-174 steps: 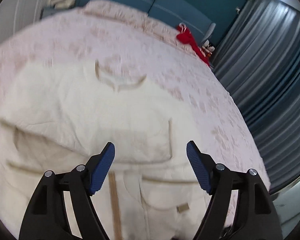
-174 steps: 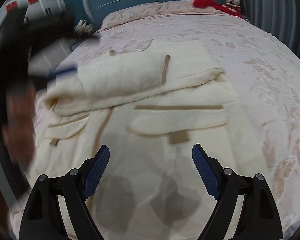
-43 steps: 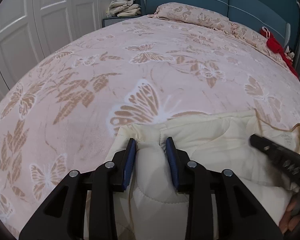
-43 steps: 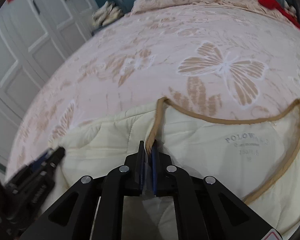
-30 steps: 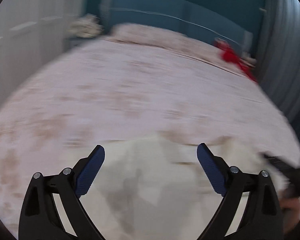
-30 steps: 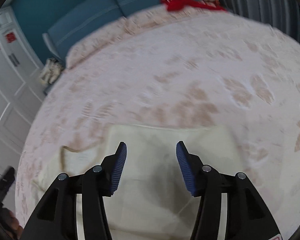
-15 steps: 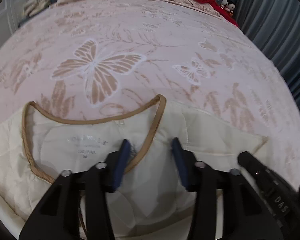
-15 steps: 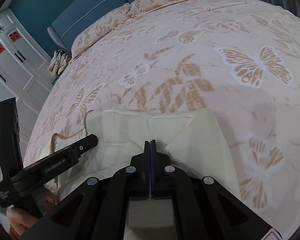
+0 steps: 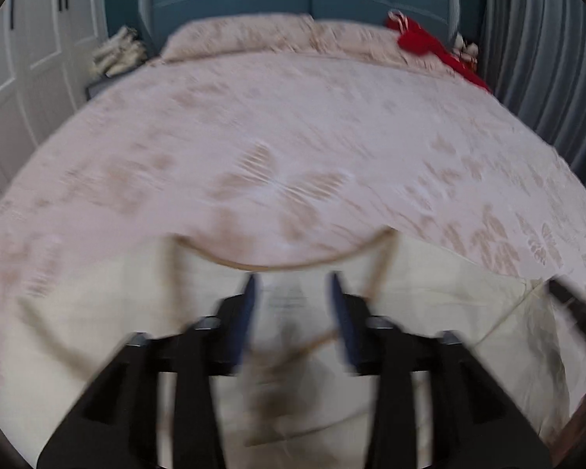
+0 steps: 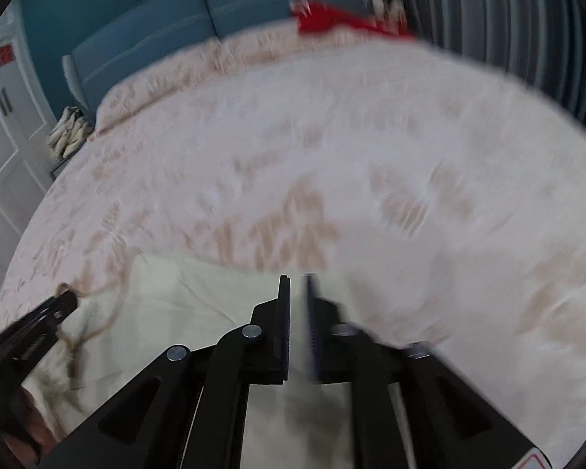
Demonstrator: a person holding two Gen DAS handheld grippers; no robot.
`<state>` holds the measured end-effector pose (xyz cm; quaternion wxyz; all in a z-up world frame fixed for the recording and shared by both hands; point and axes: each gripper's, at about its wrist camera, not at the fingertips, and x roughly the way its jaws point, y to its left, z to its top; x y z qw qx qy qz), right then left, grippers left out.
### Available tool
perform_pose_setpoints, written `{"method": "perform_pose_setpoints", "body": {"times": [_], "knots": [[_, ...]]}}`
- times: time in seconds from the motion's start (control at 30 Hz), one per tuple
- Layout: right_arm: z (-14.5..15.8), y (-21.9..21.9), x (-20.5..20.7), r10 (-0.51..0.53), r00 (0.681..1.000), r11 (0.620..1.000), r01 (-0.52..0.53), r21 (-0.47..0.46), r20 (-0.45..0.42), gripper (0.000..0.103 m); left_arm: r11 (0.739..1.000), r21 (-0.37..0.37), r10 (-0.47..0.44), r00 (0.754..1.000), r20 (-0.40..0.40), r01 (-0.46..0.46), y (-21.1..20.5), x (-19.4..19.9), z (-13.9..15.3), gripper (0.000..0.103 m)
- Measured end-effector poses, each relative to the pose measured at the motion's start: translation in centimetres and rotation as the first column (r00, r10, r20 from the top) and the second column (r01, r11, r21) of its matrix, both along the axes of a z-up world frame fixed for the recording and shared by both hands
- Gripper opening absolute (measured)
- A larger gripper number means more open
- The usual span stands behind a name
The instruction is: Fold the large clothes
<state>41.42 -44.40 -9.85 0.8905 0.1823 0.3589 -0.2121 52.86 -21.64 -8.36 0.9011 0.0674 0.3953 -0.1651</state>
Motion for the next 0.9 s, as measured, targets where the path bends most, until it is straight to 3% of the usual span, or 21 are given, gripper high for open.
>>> {"method": "perform_pose_setpoints", "body": {"times": [0.03, 0.1, 0.2, 0.33, 0.47, 0.6, 0.9], "knots": [[1.5, 0.9, 0.0, 0.048, 0.999, 0.999, -0.048, 0.002, 0.019, 0.014, 1.0, 0.018, 0.008, 1.0, 0.007, -0.009, 1.2, 0.3, 0.4, 0.08], [2.9, 3.3, 1.3, 0.158, 0.987, 0.987, -0.159, 0.037, 0.029, 0.016, 0.997, 0.072, 0.034, 0.999, 0.025, -0.035, 3.9, 1.3, 0.6, 0.078], [2.1, 8.3, 5.3, 0.334, 0.942, 0.932, -0.336, 0.136, 0.035, 0.013, 0.992, 0.108, 0.067, 0.997, -0.044, -0.062, 5.8, 3.7, -0.7, 0.055], [-1.6, 13.8, 9.9, 0.442, 0.894, 0.896, -0.435, 0.092, -0.076, 0.011, 0.994, 0.101, 0.05, 0.99, -0.131, -0.037, 5.8, 5.0, -3.4, 0.043], [-5.5, 14.3, 11.5, 0.426, 0.883, 0.904, -0.426, 0.041, -0.196, 0.0, 0.993, 0.11, 0.046, 0.993, -0.105, -0.035, 5.8, 4.4, -5.5, 0.044], [-6.5, 12.6, 11.2, 0.403, 0.905, 0.915, -0.395, 0.086, -0.136, 0.0, 0.994, 0.092, 0.058, 0.995, -0.079, -0.05, 6.0, 4.2, -6.0, 0.044], [-6.8, 12.8, 10.6, 0.333, 0.937, 0.943, -0.334, 0.006, -0.106, 0.0, 0.994, 0.08, 0.079, 0.996, -0.029, -0.076, 6.2, 4.2, -6.4, 0.044]]}}
